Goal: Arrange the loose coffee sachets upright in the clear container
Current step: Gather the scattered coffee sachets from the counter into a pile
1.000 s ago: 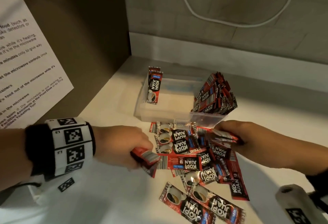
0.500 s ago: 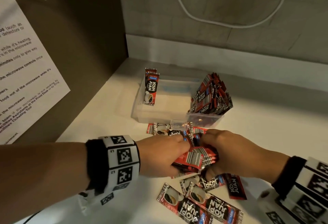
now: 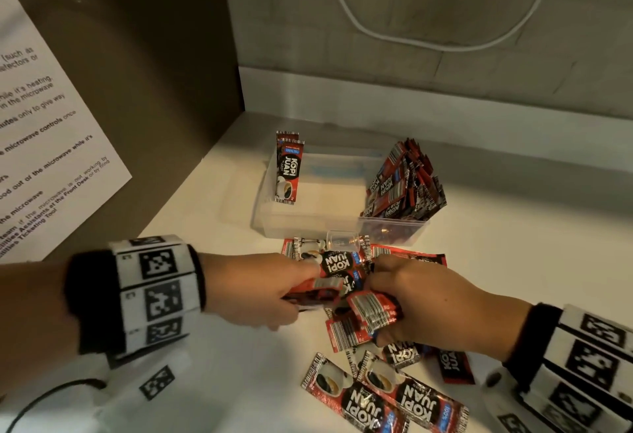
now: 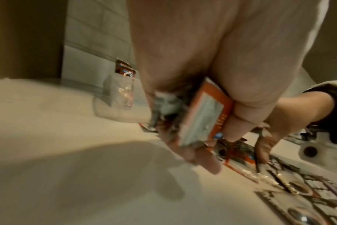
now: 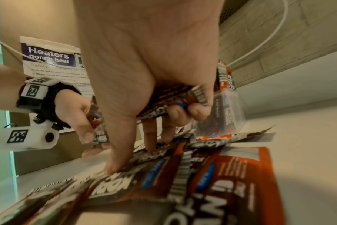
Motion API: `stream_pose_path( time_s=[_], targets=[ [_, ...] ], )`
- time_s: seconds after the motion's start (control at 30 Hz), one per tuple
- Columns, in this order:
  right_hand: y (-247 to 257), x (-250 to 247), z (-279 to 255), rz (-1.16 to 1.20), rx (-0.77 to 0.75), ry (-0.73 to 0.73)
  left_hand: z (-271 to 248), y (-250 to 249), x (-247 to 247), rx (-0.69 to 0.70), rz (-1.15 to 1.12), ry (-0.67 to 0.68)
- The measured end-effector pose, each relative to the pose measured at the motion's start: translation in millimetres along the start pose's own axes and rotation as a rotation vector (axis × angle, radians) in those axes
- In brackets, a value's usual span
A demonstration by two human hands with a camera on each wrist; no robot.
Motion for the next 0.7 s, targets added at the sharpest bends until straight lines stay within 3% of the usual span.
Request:
stream_pose_path(
  time_s=[0.1,0.3,0.47,0.7],
  targets=[
    [1.2,0.2,1.9,-0.016,0.000,0.026,-6.2,11.2,-5.1,-0.052,0.005,-0.004],
    [-5.9,-19.8,-11.1,0.076,-0.053,0.056,15.4,-4.4,-1.3,0.043,0.157,-0.339],
    [-5.3,-14.6,-28.2,0.198,-0.078,0.160,30.9,-19.4,7.8,0.041,0.257,-0.365],
    [4.9,11.1,-27.2,-0.114,-0.122,0.135,28.6,-20.8,7.6,0.028,0.188,-0.319]
  ],
)
Point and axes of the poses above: each hand's wrist, its own z-axis towards the middle knuckle, its own x-axis out of the palm, y = z × x, the point moved 1 cm from there along z, towards the middle knuckle, and after that the axes turned 1 degree about -z, right-handed, at the moved point
